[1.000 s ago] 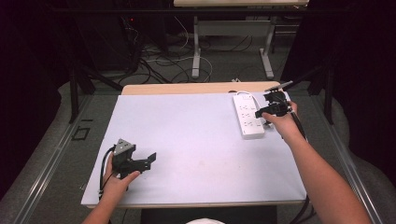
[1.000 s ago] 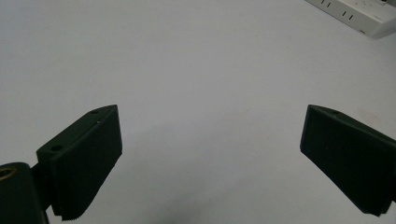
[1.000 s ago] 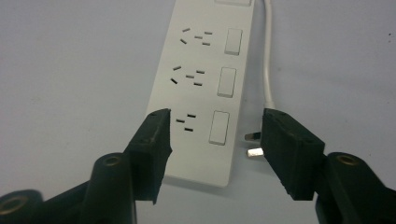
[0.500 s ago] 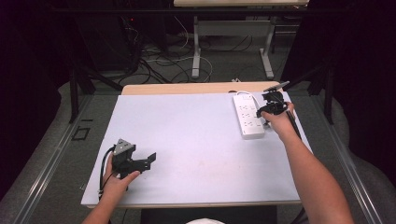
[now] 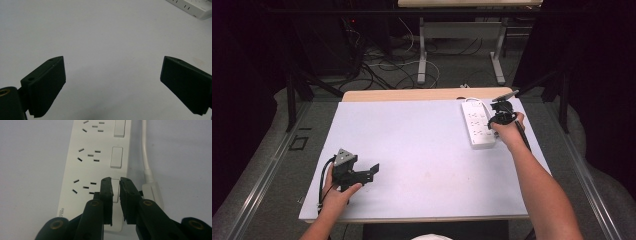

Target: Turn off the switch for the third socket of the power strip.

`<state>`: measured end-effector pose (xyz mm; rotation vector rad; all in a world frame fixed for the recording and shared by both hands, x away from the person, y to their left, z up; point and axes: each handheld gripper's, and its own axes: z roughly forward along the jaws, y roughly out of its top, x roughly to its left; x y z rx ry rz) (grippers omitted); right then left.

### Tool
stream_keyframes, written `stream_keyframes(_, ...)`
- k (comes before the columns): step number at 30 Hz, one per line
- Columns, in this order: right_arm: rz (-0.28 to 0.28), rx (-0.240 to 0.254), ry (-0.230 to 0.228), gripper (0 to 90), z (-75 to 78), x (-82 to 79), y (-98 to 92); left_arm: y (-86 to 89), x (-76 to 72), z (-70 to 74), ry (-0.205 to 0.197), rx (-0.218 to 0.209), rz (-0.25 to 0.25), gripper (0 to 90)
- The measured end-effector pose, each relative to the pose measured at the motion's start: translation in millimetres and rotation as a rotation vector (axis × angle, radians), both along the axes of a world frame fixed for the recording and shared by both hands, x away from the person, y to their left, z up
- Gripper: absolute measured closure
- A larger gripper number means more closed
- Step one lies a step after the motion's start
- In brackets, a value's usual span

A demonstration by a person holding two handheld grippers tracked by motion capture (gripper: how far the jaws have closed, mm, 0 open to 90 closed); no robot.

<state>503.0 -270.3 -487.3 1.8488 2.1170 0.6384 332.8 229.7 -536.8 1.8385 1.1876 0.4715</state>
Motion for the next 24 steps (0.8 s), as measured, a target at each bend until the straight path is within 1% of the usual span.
stream_keyframes(1, 0.002, -0.008, 0.004, 83.9, -1.2, 0.2, -0.6, 0.1, 0.0, 0.0, 0.0, 0.001, -0.001, 6.2)
stream_keyframes(2, -0.003, -0.006, 0.004, 84.8, -2.1, 0.4, -0.2, 0.0, 0.0, 0.0, 0.0, 0.001, 0.0, 6.2)
stream_keyframes(3, 0.005, 0.0, 0.014, 85.6, -2.7, 0.8, -0.8, 0.0, 0.0, 0.0, 0.0, 0.001, 0.0, 6.3)
stream_keyframes(5, 0.001, -0.01, 0.024, 87.3, -4.6, 1.2, -0.1, -0.2, 0.1, -0.3, -0.002, 0.0, 0.0, 6.3)
stream_keyframes(6, 0.007, -0.018, 0.031, 88.0, -5.2, 1.4, -0.6, -0.3, 0.1, -0.4, -0.001, 0.0, 0.001, 6.3)
stream_keyframes(7, 0.002, -0.01, 0.036, 88.4, -5.8, 1.8, 0.3, -0.3, 0.1, -0.4, -0.001, 0.0, 0.001, 6.3)
stream_keyframes(8, 0.005, -0.003, 0.037, 88.7, -6.4, 2.1, 0.4, -0.3, 0.2, -0.4, -0.001, 0.0, 0.001, 6.3)
stream_keyframes(12, -0.002, -0.02, 0.042, 90.0, -8.8, 3.3, 2.9, -0.3, 0.3, -0.4, 0.0, 0.002, 0.001, 6.4)
stream_keyframes(13, 0.002, -0.011, 0.039, 90.0, -10.2, 3.6, 3.3, -0.3, 0.3, -0.4, 0.0, 0.002, 0.001, 6.4)
stream_keyframes(14, 0.004, -0.027, 0.049, 90.0, -10.9, 4.0, 3.7, -0.3, 0.2, -0.4, 0.0, 0.003, 0.001, 6.5)
stream_keyframes(15, -0.001, -0.029, 0.055, 90.0, -12.8, 4.6, 5.6, -0.3, 0.2, -0.4, 0.0, 0.003, 0.001, 6.5)
stream_keyframes(18, -0.003, -0.036, 0.057, 90.0, -14.9, 5.1, 6.9, -0.1, 0.3, -0.5, 0.002, 0.003, 0.001, 6.5)
stream_keyframes(19, 0.006, -0.039, 0.064, 90.0, -15.6, 5.5, 6.7, 0.0, 0.3, -0.6, 0.002, 0.003, 0.001, 6.5)
stream_keyframes(20, 0.015, -0.047, 0.054, 90.0, -17.5, 5.7, 6.0, 0.0, 0.3, -0.6, 0.002, 0.002, 0.002, 6.5)
stream_keyframes(21, 0.0, -0.037, 0.067, 90.0, -17.4, 5.8, 8.2, 0.0, 0.3, -0.6, 0.003, 0.002, 0.002, 6.6)
stream_keyframes(22, -0.002, -0.029, 0.057, 90.0, -18.4, 5.9, 8.3, 0.0, 0.3, -0.6, 0.003, 0.002, 0.002, 6.6)
stream_keyframes(24, 0.0, -0.031, 0.057, 90.0, -18.7, 6.0, 8.7, -0.1, 0.4, -0.6, 0.002, 0.003, 0.001, 6.6)
